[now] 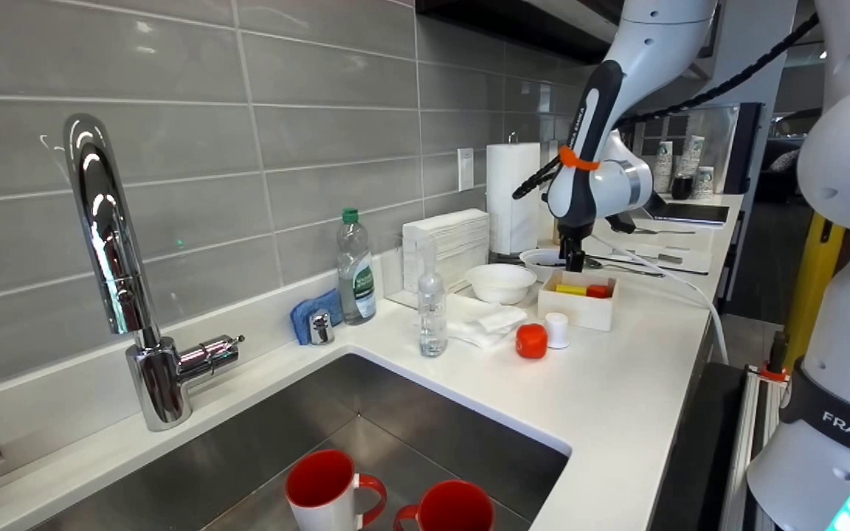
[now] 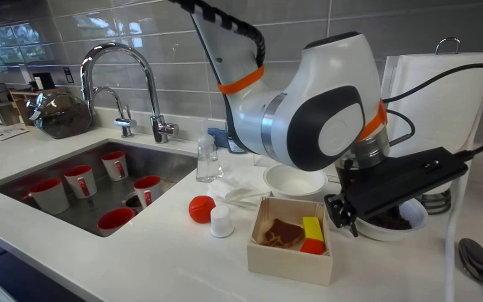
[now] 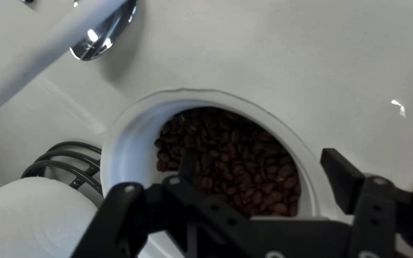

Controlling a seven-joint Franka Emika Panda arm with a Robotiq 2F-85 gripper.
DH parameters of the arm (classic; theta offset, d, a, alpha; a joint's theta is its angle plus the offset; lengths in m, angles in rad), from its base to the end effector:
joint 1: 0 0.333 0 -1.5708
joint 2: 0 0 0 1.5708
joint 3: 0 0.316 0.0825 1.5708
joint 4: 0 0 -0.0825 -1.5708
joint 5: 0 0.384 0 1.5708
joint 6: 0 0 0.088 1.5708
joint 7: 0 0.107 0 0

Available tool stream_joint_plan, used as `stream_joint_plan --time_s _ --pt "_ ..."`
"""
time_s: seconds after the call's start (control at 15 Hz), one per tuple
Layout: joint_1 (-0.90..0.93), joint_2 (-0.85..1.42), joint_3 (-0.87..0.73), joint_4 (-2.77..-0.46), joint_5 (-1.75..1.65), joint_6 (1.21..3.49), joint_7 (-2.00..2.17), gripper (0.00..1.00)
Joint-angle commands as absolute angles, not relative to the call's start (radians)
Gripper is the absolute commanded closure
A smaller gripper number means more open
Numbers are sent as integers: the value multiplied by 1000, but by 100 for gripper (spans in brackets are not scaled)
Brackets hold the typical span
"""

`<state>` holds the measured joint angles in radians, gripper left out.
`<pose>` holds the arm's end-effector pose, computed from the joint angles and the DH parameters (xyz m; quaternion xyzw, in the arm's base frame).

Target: Pour the beans in the bowl on the right into the bowl on the left

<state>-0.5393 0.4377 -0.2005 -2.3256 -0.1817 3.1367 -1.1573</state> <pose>0.4141 -0.3588 0.1932 0.9322 0.3057 0.0615 0.1839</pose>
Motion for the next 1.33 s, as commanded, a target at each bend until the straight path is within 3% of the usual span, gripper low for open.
stream_joint_plan --time_s 0.0,0.33,0.47,0.87,1.27 --pt "-542 439 -204 -2330 -222 3157 -1134 46" --pt "-537 428 -206 -2331 -222 3143 -1127 89" --pt "-534 422 -207 -2328 -221 3130 -1122 100" --pt "-475 371 -269 -2335 -228 3082 -1066 100" --pt "-184 351 -614 -2351 -373 3077 -946 100"
